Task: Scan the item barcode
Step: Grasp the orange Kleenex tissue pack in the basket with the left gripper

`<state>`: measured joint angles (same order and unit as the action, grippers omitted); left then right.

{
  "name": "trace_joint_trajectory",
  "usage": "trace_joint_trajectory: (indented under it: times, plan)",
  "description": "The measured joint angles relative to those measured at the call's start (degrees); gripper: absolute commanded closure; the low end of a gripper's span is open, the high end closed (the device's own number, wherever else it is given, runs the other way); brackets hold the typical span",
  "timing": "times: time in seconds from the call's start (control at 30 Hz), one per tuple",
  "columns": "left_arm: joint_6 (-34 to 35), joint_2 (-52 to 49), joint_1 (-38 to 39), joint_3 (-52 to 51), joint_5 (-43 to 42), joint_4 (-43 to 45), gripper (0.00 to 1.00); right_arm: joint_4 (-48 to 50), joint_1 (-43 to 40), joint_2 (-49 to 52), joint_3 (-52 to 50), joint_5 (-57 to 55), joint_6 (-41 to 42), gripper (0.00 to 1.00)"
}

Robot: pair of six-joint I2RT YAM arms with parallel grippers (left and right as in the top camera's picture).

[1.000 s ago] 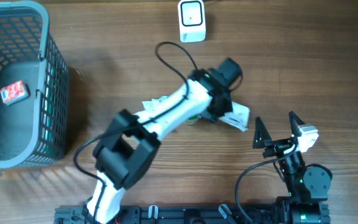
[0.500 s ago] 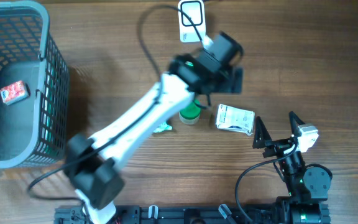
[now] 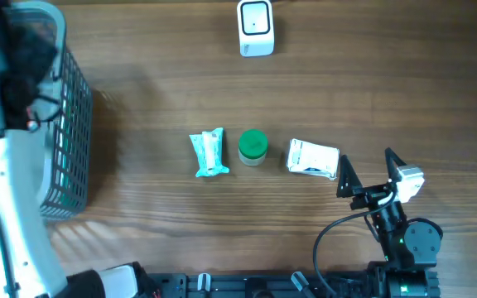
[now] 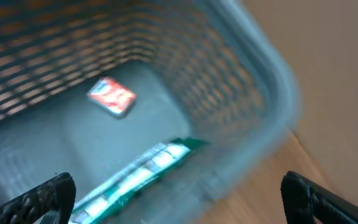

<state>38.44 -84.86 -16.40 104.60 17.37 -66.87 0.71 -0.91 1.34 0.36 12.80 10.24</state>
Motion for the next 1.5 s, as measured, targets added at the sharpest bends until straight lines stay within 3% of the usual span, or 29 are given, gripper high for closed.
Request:
trace_joint_trajectory:
  times: [0.07, 0.2, 0.43, 0.63, 0.67, 0.73, 0.77, 0.83, 1.0, 1.03, 1.1, 1.13, 1.2, 1.23, 1.27, 1.5]
  plan:
    - [2.93, -1.92, -8.66, 0.00, -4.31, -0.04, 0.00, -0.02, 0.00, -0.02, 0.00, 0.00, 0.00, 0.00]
    - [6.99, -10.16, -16.00, 0.07, -7.74, -0.02, 0.00, 0.02, 0.00, 0.00, 0.00, 0.00, 0.00, 0.00]
    - [14.95, -27.43, -16.55, 0.04, -9.18, 4.33, 0.00, 0.00, 0.00, 0.00, 0.00, 0.00, 0.00, 0.00]
    - [16.44, -36.70, -16.55, 0.04, -9.35, 9.97, 0.00, 0.02, 0.00, 0.00, 0.00, 0.00, 0.00, 0.00]
    - [16.48, -37.79, -16.55, 0.04, -9.38, 10.60, 0.04, 0.00, 0.02, 0.00, 0.00, 0.00, 0.00, 0.00]
    - [16.90, -39.78, -16.55, 0.04, -9.31, 12.39, 0.36, 0.02, 0.00, 0.00, 0.00, 0.00, 0.00, 0.00]
    - [17.14, -40.26, -16.55, 0.04, -9.33, 12.76, 0.43, 0.00, 0.00, 0.00, 0.00, 0.00, 0.00, 0.00]
    - [17.38, -41.22, -16.55, 0.04, -9.25, 13.03, 0.45, 0.00, 0.00, 0.00, 0.00, 0.00, 0.00, 0.00]
    - [17.25, -42.25, -16.55, 0.04, -9.11, 13.14, 0.36, 0.00, 0.00, 0.00, 0.00, 0.00, 0.00, 0.00]
    - [17.29, -42.32, -16.55, 0.04, -9.11, 13.16, 0.38, 0.00, 0.00, 0.00, 0.00, 0.00, 0.00, 0.00]
    - [17.38, -42.64, -16.55, 0.04, -9.11, 13.40, 0.45, 0.02, 0.00, 0.00, 0.00, 0.00, 0.00, 0.00]
    - [17.33, -42.91, -16.55, 0.04, -9.11, 13.44, 0.53, 0.02, 0.00, 0.00, 0.00, 0.00, 0.00, 0.00]
    - [17.42, -43.76, -16.55, 0.04, -9.16, 14.12, 0.82, 0.00, 0.02, 0.00, 0.00, 0.00, 0.00, 0.00]
    - [17.42, -43.87, -16.52, 0.07, -9.14, 14.40, 0.92, 0.00, 0.00, 0.00, 0.00, 0.00, 0.00, 0.00]
    - [17.40, -43.91, -16.50, 0.24, -9.16, 14.43, 0.96, 0.00, 0.02, 0.00, 0.00, 0.00, 0.00, 0.00]
    - [16.31, -43.47, -16.44, 0.79, -9.25, 12.83, 0.96, 0.02, 0.00, 0.00, 0.00, 0.00, 0.00, 0.00]
